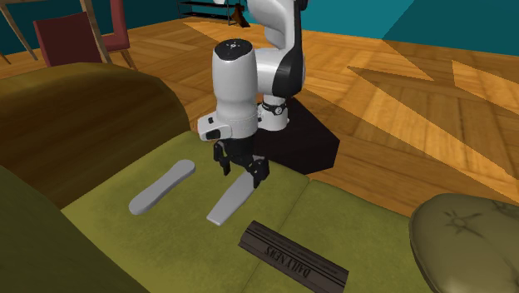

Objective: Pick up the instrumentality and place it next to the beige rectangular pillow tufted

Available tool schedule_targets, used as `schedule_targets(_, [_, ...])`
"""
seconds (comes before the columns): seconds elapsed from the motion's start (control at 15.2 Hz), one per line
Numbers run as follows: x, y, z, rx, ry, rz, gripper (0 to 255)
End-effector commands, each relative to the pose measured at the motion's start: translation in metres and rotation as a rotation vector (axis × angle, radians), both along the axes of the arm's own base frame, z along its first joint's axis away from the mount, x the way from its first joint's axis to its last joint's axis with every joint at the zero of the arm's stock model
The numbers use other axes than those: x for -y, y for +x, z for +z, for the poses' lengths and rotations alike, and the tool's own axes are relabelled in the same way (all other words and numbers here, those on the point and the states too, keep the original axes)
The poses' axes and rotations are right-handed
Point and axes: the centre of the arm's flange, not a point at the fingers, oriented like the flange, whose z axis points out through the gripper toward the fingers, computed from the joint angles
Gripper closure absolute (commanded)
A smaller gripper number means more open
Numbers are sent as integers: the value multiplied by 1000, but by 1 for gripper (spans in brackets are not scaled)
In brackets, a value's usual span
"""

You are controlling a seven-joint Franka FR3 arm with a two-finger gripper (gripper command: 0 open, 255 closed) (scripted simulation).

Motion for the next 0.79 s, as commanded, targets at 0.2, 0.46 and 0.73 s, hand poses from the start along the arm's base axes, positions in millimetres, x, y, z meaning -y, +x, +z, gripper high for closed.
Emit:
schedule_targets(0.2, [18,5,-26,2,-1,-39,0])
schedule_targets(0.46, [18,5,-47,2,-1,-39,0])
schedule_targets(0.73, [18,5,-50,2,-1,-39,0])
